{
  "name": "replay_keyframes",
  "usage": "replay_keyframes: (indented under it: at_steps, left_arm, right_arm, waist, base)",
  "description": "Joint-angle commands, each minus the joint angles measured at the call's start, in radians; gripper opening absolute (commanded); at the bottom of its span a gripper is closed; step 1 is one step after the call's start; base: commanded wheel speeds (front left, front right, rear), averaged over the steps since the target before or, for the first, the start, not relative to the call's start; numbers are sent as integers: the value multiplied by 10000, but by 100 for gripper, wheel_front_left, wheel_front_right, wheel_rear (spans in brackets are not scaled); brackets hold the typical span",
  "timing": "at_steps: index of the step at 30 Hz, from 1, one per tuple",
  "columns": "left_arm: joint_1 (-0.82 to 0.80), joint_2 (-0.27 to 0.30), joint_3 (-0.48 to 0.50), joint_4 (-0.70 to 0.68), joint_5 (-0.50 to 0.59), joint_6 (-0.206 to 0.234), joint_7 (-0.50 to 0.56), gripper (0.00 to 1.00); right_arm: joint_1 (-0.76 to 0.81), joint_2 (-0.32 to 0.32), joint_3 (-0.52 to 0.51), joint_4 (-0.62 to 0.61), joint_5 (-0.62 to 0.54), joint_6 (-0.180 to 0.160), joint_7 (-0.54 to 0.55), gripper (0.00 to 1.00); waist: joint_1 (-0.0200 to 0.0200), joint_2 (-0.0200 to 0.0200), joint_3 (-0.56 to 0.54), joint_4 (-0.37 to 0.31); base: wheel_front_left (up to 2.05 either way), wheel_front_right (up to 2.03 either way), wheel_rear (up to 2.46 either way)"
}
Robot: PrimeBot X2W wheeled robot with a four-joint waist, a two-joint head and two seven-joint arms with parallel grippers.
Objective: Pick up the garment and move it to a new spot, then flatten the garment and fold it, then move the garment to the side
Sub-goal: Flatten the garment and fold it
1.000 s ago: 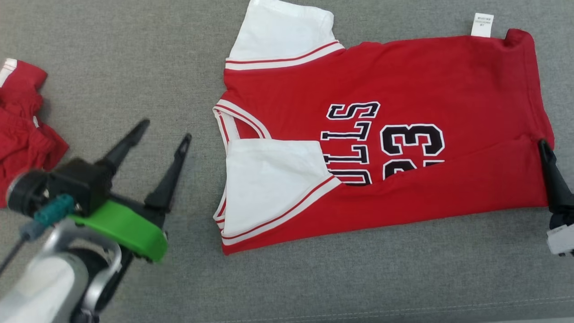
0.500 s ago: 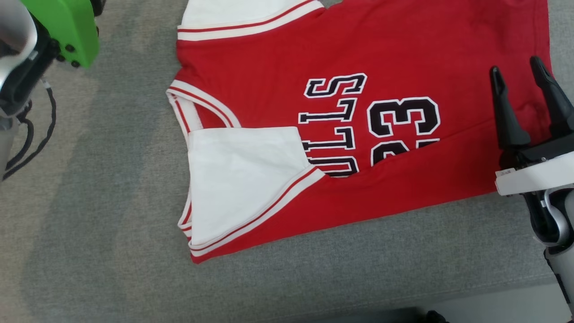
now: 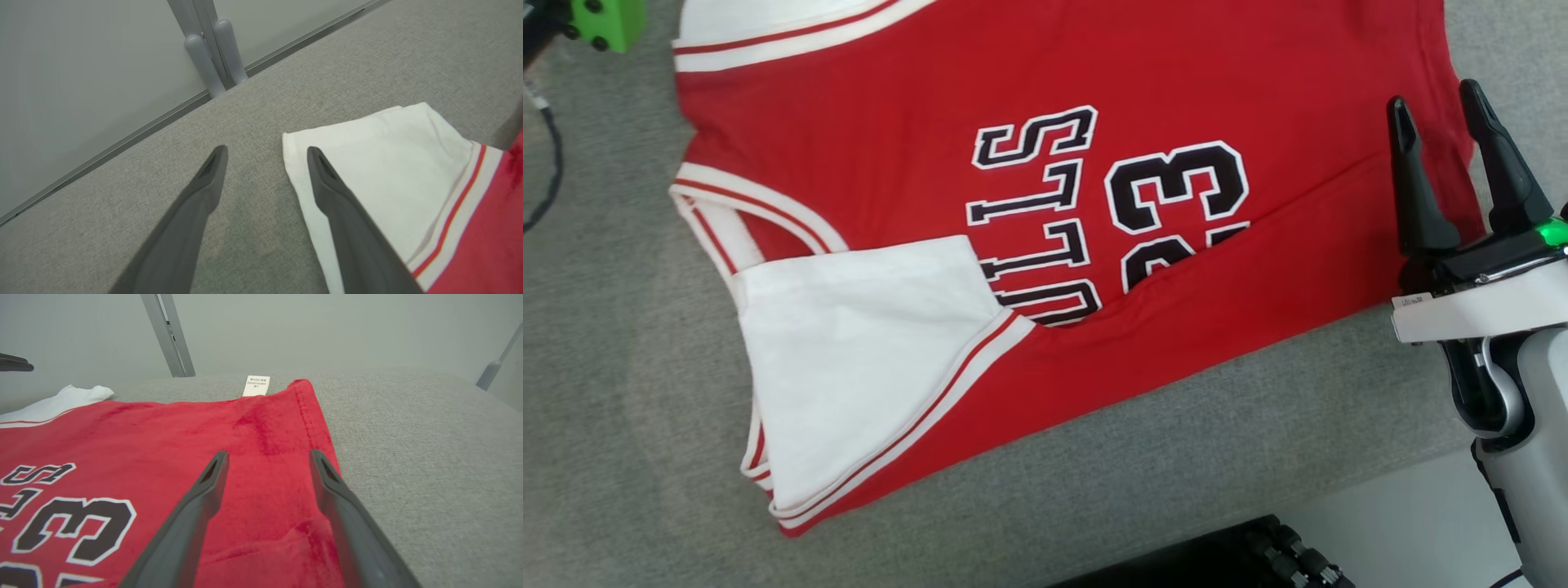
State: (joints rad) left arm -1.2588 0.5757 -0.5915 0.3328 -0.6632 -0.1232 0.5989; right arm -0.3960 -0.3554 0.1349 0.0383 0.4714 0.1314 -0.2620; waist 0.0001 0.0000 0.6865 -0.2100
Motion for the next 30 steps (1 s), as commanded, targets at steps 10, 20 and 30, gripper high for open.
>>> replay_keyframes:
  at_steps: [10,20,30]
  left_arm:
    - [-486,444,-413,639,4,-67,166,100]
    - [-815,583,-854,988,-91,-83,523,100]
    - [-1232,817,-1425,944,-158,-82,993,49]
  right_arm:
    - [128,324,-12,-42,6,-13,-35,100]
    - [87,458,61,14,65,-13,-35,100]
    - [61,583,193,53,94,-13,-36,100]
  waist:
    - [-1,0,469,-623]
    - [-1,0,532,-822]
    - [-1,0,539,-1086]
  base:
    - [0,0,0]
    - [0,0,0]
    - [0,0,0]
